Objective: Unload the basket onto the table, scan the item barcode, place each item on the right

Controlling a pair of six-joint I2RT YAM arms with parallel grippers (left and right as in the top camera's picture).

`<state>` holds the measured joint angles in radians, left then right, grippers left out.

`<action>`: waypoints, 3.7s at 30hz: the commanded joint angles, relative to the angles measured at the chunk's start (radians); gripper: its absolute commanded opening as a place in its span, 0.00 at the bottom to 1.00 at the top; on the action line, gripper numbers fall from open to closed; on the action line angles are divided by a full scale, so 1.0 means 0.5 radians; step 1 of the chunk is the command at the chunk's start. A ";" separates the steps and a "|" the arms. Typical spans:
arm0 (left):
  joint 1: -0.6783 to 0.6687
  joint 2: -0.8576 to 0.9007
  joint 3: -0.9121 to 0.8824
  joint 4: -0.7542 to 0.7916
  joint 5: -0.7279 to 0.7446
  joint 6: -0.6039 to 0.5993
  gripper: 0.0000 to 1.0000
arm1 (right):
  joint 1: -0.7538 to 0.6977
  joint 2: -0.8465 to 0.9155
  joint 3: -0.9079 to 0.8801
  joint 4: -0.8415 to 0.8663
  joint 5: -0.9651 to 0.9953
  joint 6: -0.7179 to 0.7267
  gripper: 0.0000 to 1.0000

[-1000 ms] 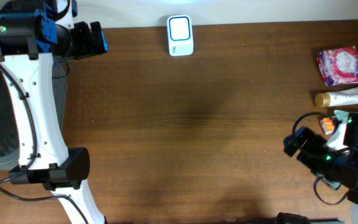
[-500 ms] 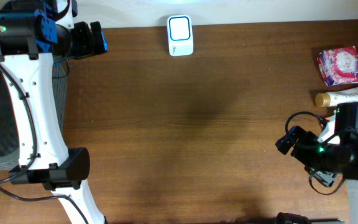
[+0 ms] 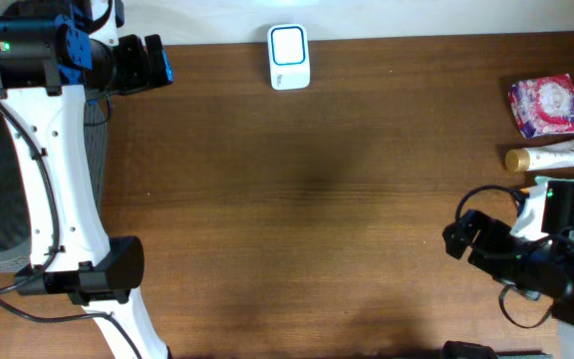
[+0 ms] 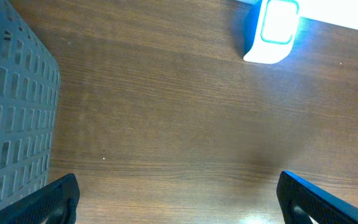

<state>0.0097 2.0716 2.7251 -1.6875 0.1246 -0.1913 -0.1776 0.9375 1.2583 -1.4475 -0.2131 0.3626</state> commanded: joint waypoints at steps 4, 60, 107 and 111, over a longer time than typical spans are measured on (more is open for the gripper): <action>0.000 -0.053 0.024 -0.001 0.021 0.010 0.99 | 0.395 -0.174 -0.019 0.278 0.039 -0.030 0.99; 0.022 -0.053 0.024 -0.001 0.021 0.010 0.99 | 0.343 -1.868 -2.442 2.734 0.497 -0.448 0.98; 0.024 -0.050 0.024 -0.001 0.021 0.010 0.99 | 0.297 -1.868 -2.506 2.741 0.540 -0.509 0.98; 0.027 -0.049 0.024 0.010 -0.004 0.011 0.99 | 0.297 -1.868 -2.506 2.741 0.541 -0.509 0.98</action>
<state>0.0177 2.0716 2.7251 -1.6875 0.1246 -0.1913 -0.0212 0.0154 0.0154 -0.0746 0.0456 0.1078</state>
